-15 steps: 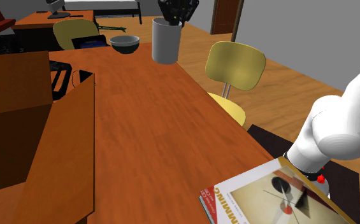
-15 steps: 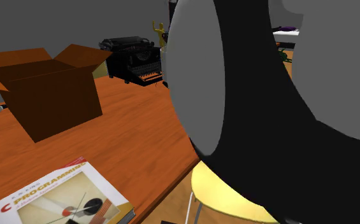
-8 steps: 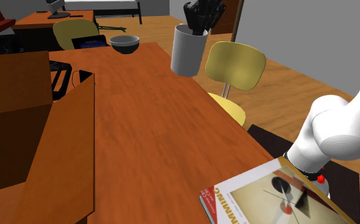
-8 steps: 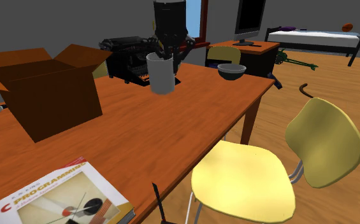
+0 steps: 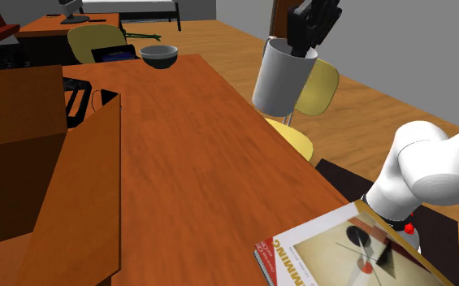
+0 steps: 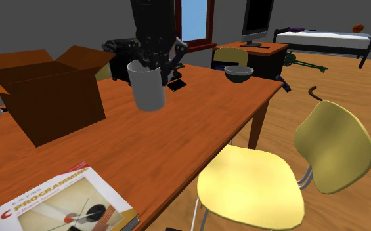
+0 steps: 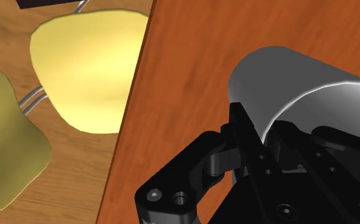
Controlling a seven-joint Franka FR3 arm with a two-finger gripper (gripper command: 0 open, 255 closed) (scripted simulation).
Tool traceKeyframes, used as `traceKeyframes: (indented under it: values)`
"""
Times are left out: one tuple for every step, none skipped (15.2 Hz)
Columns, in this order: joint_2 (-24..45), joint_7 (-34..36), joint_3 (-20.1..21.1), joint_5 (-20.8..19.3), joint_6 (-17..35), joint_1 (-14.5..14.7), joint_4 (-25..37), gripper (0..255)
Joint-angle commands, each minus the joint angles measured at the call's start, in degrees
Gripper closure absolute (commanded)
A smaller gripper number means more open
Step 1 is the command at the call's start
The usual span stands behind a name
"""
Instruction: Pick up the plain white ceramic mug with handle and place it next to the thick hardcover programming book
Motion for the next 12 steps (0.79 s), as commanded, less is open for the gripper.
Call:
traceKeyframes:
  values:
    - [-3.5,1.4,0.6,1.1,-1.6,1.0,-1.7,255]
    - [-4.9,2.1,1.1,1.7,-2.4,1.4,-2.3,255]
    - [-6.4,2.8,1.5,2.2,-3.2,1.8,-2.9,255]
    - [-7.7,3.6,1.9,2.8,-4.0,2.3,-3.4,255]
    - [-9.1,4.4,2.4,3.4,-4.9,2.7,-3.8,255]
    - [-10.4,5.2,2.8,4.0,-5.7,3.2,-4.2,255]
    - [-12.2,6.4,3.5,4.9,-7.0,3.9,-4.6,255]
    - [-12.7,6.4,3.6,5.0,-6.4,4.0,-5.7,255]
    - [-13.2,6.4,3.7,5.2,-5.7,4.1,-6.8,255]
    - [-13.6,6.3,3.7,5.3,-5.1,4.2,-7.8,255]
    - [-14.1,6.3,3.8,5.5,-4.5,4.4,-8.9,255]
    - [-14.5,6.3,3.9,5.6,-3.9,4.5,-10.0,255]
